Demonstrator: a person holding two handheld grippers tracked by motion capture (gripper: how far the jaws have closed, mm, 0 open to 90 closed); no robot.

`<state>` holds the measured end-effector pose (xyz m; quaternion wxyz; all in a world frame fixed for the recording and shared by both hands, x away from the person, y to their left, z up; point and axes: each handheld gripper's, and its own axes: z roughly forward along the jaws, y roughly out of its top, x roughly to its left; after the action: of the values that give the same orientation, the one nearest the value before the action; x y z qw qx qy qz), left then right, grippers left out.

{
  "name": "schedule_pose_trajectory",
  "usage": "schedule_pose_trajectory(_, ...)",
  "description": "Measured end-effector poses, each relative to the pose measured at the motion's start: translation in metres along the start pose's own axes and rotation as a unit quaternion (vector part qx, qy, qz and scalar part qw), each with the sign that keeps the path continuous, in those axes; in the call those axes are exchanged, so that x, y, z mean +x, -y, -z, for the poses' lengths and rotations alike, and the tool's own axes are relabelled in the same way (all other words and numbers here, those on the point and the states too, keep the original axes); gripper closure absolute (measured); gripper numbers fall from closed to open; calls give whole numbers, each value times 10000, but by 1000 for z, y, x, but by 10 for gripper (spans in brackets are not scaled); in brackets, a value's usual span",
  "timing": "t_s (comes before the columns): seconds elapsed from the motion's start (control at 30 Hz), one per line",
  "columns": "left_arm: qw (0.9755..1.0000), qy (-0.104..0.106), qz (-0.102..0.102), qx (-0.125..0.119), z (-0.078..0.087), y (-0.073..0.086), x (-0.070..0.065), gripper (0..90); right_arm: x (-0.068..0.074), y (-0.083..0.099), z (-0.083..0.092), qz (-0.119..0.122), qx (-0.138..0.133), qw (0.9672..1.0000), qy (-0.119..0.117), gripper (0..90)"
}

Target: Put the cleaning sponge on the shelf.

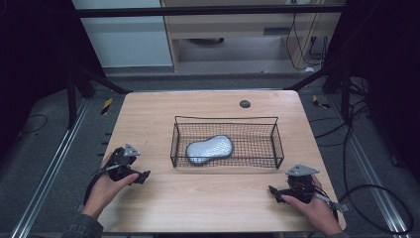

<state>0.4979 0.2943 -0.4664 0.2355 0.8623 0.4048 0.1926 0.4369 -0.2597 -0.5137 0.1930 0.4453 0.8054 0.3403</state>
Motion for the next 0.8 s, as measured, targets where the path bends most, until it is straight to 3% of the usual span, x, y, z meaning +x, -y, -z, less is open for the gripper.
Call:
schedule_pose_trajectory(0.1,10000,15,43,-78,-6,1,3,38,0,0,0,-5,1,10000,0,4)
schedule_pose_trajectory(0.2,9995,28,218,-237,-12,2,8,39,0,0,0,-2,-1,10000,1,4)
schedule_pose_trajectory(0.37,9988,14,396,-296,-21,1,15,38,0,0,0,-4,0,10000,0,4)
schedule_pose_trajectory(0.67,9983,0,485,-330,-37,1,17,37,0,0,0,-7,0,10000,1,4)
schedule_pose_trajectory(0.8,9972,104,601,-434,-41,3,19,22,0,0,0,-4,0,10000,0,4)
